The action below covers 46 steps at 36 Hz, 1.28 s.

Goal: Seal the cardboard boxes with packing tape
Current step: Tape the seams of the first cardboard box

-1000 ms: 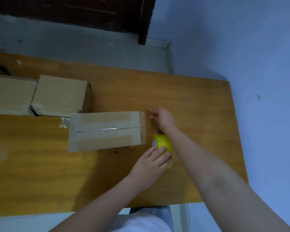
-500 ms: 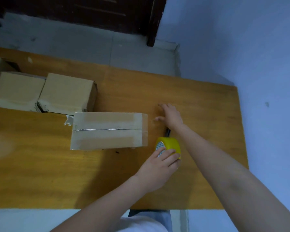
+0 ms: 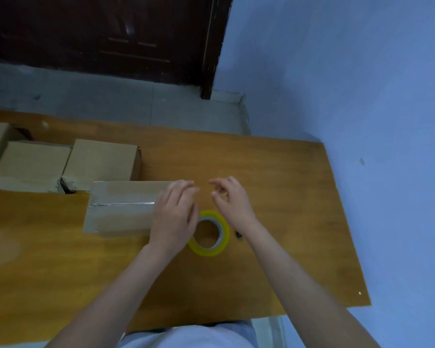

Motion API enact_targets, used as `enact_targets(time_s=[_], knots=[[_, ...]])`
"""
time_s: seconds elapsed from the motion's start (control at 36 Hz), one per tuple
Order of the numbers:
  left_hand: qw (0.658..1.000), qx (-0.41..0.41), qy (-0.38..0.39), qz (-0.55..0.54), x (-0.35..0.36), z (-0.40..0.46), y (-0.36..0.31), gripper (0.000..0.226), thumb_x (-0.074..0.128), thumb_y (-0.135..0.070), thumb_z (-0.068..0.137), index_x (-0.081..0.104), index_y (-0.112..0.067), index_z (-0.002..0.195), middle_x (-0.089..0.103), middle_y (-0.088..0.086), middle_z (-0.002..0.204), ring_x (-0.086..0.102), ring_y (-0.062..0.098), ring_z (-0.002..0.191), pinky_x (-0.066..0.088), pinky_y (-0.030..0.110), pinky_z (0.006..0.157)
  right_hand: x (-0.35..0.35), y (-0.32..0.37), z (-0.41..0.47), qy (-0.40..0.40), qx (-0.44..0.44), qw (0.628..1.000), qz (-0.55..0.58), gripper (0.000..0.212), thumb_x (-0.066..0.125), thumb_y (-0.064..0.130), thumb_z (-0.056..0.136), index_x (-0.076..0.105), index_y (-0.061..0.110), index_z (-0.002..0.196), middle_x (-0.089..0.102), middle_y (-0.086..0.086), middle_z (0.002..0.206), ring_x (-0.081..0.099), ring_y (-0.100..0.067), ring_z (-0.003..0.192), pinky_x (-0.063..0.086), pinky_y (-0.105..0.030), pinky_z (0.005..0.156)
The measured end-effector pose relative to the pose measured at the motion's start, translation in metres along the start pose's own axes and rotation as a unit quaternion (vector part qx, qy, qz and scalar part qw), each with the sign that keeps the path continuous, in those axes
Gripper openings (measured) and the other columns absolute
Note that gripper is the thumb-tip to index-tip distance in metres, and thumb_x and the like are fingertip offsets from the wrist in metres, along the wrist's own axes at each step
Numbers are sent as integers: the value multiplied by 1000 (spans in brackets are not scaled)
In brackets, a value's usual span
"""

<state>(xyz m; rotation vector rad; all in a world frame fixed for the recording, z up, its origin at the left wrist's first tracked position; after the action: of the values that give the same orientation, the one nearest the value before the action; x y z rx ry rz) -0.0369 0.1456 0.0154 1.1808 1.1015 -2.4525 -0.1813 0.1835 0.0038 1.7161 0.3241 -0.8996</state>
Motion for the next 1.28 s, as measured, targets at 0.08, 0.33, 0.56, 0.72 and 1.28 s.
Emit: enact_targets(time_s=[0.08, 0.33, 0.56, 0.72, 1.28], knots=[[998, -58, 12, 36, -8, 3, 24, 33, 42, -22, 89, 64, -4, 107, 61, 12, 118, 48, 29, 116, 41, 45, 95, 15, 6, -2, 30, -6, 999, -11, 26, 55, 16, 92, 62, 16, 117, 50, 7, 100, 53, -15, 104, 43, -31, 92], [976, -143, 132, 97, -2, -8, 83, 57, 28, -42, 88, 62, -8, 119, 60, 12, 127, 46, 34, 125, 33, 50, 106, 44, 19, -14, 64, 21, 998, -12, 36, 45, 21, 99, 50, 21, 135, 45, 3, 115, 40, -14, 114, 40, -28, 94], [973, -137, 132, 127, 0, -11, 83, 50, 32, -38, 90, 61, -11, 120, 60, 10, 126, 46, 32, 124, 28, 46, 106, 66, 21, -16, 68, 68, 993, -70, 43, 38, 21, 99, 44, 14, 141, 44, 0, 129, 38, -18, 122, 40, -37, 100], [972, -134, 134, 142, 3, -10, 82, 50, 32, -37, 89, 64, -10, 116, 62, 11, 123, 50, 35, 119, 30, 47, 102, 73, 32, -11, 127, 80, 981, -127, 39, 34, 23, 99, 44, 9, 134, 40, -7, 133, 38, -27, 123, 37, -45, 101], [970, -138, 131, 154, 4, -11, 82, 50, 32, -38, 89, 64, -12, 117, 62, 7, 121, 50, 32, 117, 32, 46, 101, 47, 39, 59, 176, -25, 916, -360, 32, 51, 27, 94, 59, 22, 124, 54, -4, 128, 41, -26, 122, 30, -45, 101]])
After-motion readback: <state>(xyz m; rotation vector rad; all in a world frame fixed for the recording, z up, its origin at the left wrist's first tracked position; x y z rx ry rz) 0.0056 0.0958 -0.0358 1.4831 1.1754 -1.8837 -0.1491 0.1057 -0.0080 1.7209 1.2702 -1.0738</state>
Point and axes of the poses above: each hand's wrist, its own z-axis towards the middle knuckle, its own x-axis out of the palm, y = z × x, the point moved 5 cm from there along z, towards the middle knuckle
